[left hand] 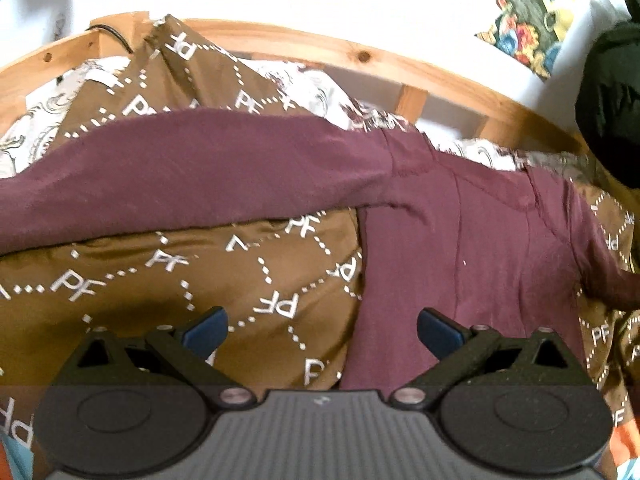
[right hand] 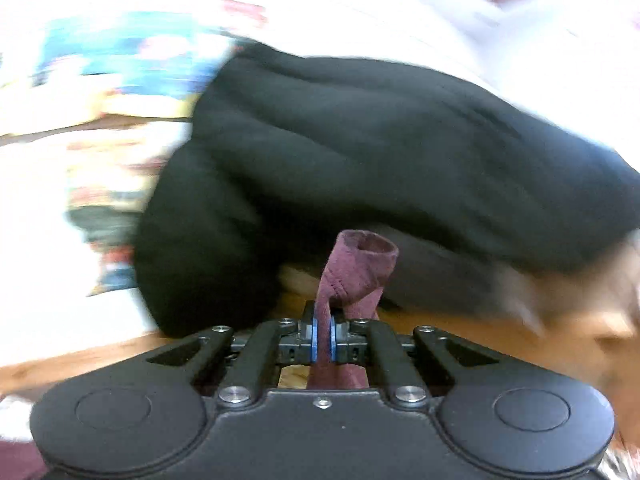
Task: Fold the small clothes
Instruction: 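Carry the held sleeve across the shirt back and open the right tool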
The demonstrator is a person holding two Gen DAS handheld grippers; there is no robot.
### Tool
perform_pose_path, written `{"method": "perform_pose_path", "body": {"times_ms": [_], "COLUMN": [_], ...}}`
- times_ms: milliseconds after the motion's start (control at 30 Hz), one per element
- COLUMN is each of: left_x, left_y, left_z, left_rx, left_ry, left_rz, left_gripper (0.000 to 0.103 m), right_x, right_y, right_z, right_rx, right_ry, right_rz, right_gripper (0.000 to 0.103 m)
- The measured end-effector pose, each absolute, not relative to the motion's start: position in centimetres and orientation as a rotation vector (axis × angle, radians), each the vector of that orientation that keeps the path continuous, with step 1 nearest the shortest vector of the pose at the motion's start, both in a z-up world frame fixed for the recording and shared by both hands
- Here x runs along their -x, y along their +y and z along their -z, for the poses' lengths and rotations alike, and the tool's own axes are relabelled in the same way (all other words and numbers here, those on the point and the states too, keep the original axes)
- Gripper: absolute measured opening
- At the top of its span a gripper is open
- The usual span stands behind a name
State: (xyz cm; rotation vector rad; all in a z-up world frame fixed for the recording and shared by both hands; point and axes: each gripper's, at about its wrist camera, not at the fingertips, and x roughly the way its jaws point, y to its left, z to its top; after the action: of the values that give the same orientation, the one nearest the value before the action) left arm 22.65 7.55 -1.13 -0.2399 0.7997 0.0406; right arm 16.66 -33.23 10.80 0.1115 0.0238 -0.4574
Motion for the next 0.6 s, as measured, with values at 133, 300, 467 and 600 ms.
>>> {"method": "perform_pose_path", "body": {"times_ms": [133,300,467,600], "left_x": [-22.9,-23.3,-24.1,-24.7], "left_y": [8.1,9.3,10.0,9.8], "left_z": [0.9,1.1,1.6,2.3], "left_rx": [0.201,0.195,0.203,0.186], "left_ry": [0.796,0.796,0.811,0.831], "left_rz": [-0.104,-0.181,-0.220,-0.226], "left_gripper": [0.102,0.102,0.102,0.102], "right_x": [-18.9,-21.2,-20.8,-20.1], "right_y": [-25.8,-16.0,-8.6,-6.4], "right_z": [-11.1,-6.2,1.8,5.7], "right_rx": [0.050,0.244,0.436,0.520], "right_ry": [0.061,0.220,0.439,0.528], "right_rz": [0.143,-0.169,-0.372,-0.437], "right_gripper": [0.005,0.005,0.005,0.008]}}
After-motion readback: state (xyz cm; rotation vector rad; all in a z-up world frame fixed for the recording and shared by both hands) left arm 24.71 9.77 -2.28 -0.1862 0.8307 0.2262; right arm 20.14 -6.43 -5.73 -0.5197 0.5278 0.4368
